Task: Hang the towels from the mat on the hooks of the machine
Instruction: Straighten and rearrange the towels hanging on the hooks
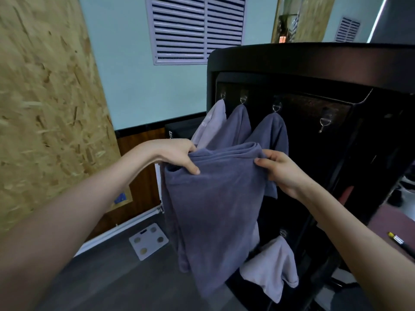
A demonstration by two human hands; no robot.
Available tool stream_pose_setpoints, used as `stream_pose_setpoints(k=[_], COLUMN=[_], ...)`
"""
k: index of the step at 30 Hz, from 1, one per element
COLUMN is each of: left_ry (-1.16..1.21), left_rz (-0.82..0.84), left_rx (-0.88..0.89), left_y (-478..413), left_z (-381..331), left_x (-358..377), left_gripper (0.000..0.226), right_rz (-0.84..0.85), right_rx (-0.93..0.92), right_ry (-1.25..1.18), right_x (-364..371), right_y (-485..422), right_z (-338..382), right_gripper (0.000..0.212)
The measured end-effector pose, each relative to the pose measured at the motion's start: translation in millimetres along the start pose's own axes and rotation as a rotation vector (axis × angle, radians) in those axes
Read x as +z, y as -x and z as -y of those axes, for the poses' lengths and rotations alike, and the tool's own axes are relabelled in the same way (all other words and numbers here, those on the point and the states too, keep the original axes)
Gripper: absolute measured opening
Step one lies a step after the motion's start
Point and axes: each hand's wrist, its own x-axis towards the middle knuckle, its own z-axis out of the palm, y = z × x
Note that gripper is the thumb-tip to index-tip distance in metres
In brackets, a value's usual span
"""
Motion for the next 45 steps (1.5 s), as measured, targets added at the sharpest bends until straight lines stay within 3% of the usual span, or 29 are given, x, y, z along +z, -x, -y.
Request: stream_pose_setpoints(k=[3,6,11,14,16,18,20,22,26,29,33,39,45], left_ry=[0.176,0.368,0.013,-0.183,-0.120,0.175,0.395,0.467,0.547,0.568,0.560,0.710,0.790], left_rz=[0.019,-0.031,-0.326,-0.336,-0.327,-0.300,-0.258,-0.232,-0.225,-0.203,-0.248,-0.292,-0.235], left_rx=[-0.053,0.005,0.109,0.073,0.087,0.126,0.143,0.140,0.086,0.061,0.013,-0.190,-0.359], left_y=[-2.1,-5.8,-9.0,-10.6,-10.2,-9.1,-8.5,-10.6,-10.5,-5.4,4.8,9.5,-9.1], left_z=[2.2,6.4,0.8,-7.8,-12.2,-16.1,-19.6,-20.6,-15.3,-8.6,4.7,42.5,79.9], left_x=[-3.9,-6.3,-19.6,-23.7,-26.5,-31.5,-37.9,-44.8,-55.1,-62.2,-71.6,-70.4,-47.8], left_gripper=[0.015,0.016,0.019,0.018,0.012,0.014,0.020,0.020,0.025,0.023,0.024,0.022,0.012], right_rz=[-0.040,-0.114,-0.303,-0.368,-0.400,-0.374,-0.252,-0.088,0.132,0.207,0.097,-0.090,-0.018], right_rx=[-0.021,-0.058,-0.119,-0.163,-0.190,-0.162,-0.055,0.047,0.073,0.055,0.081,0.167,0.265], right_ry=[0.026,0.047,0.039,0.068,0.068,0.038,-0.024,-0.080,-0.118,-0.156,-0.164,-0.241,-0.186], right_x=[2.1,1.3,-1.2,5.3,6.1,4.7,7.5,13.7,46.5,74.9,89.4,77.8,63.9], right_y=[2.4,0.6,-3.6,-4.7,-3.7,2.1,14.1,26.5,45.8,45.5,39.4,39.2,41.6], right_z=[4.1,7.7,11.9,19.1,21.8,12.6,-16.1,-54.8,-97.2,-95.8,-87.4,-87.5,-78.7], right_gripper=[0.023,0.022,0.029,0.029,0.024,0.024,0.045,0.064,0.049,0.044,0.027,0.026,0.031])
